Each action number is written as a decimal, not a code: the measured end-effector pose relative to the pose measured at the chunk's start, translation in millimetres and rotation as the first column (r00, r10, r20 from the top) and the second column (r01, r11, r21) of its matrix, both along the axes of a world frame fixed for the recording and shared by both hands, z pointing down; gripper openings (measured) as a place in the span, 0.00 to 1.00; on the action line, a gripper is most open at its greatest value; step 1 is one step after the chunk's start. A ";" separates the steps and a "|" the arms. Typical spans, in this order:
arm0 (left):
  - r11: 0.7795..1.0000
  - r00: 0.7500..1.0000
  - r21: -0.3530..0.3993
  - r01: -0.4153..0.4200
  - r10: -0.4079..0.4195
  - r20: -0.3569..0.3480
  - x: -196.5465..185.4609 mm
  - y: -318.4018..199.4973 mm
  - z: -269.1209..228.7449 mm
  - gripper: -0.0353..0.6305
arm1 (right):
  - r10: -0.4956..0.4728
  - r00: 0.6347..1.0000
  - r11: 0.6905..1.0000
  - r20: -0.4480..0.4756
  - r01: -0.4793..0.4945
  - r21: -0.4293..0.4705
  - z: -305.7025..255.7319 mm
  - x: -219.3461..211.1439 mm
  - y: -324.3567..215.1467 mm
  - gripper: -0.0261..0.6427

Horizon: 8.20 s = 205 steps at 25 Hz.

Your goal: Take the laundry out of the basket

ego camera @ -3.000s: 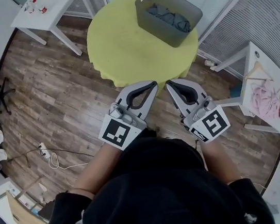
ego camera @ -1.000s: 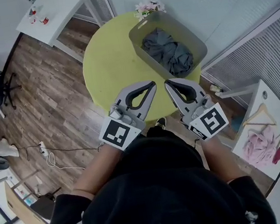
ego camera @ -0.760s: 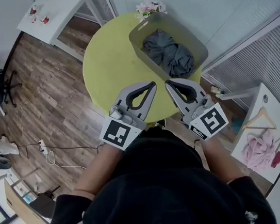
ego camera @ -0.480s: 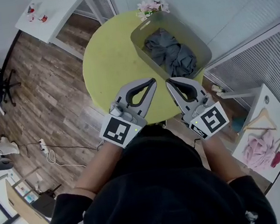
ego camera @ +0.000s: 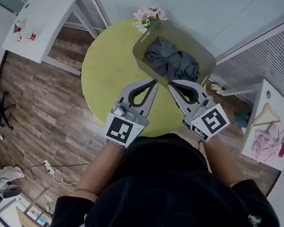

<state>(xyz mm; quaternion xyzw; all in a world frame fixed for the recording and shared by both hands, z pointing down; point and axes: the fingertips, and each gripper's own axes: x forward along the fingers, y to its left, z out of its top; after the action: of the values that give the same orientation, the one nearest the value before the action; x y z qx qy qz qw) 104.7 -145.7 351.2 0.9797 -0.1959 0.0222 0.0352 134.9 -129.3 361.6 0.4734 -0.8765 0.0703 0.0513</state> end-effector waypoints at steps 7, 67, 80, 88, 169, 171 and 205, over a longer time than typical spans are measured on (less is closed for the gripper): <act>0.997 0.997 0.002 -0.080 0.080 -0.013 12.6 -40.1 18.0 0.07 | 0.106 0.991 0.988 -0.087 -0.115 -0.102 35.4 22.5 -38.4 0.07; 0.986 0.987 0.043 -0.161 0.159 0.037 175.3 -205.2 146.9 0.07 | -0.327 0.855 0.513 -0.402 -0.197 -0.835 426.8 147.2 -159.6 0.69; 0.992 0.992 0.042 -0.117 0.115 0.052 162.6 -205.7 137.9 0.07 | -0.319 0.877 0.490 -0.359 -0.171 -0.855 438.5 148.3 -164.9 0.66; 0.997 0.998 0.045 -0.067 0.066 0.010 146.9 -198.8 102.3 0.07 | -0.325 0.867 0.535 -0.377 -0.160 -0.829 394.5 149.4 -160.3 0.58; 0.945 0.944 0.082 0.317 -0.323 0.065 -210.8 -80.0 89.9 0.07 | -0.600 0.686 0.681 -0.411 0.169 -0.713 253.0 -203.4 -60.6 0.58; 0.947 0.944 0.070 0.313 -0.319 0.090 -212.3 -77.8 102.5 0.07 | -0.606 0.683 0.675 -0.409 0.169 -0.718 270.0 -206.0 -54.1 0.58; 0.954 0.943 -0.042 0.295 -0.284 0.176 -222.3 -53.9 166.1 0.07 | -0.615 0.661 0.681 -0.430 0.171 -0.712 324.5 -191.1 -20.0 0.62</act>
<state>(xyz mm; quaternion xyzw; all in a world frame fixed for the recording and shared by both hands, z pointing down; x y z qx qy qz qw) -117.6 -199.5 517.3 0.9331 -0.3392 0.1058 0.0547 -56.2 -149.3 686.2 0.2077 -0.8151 0.1721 0.5128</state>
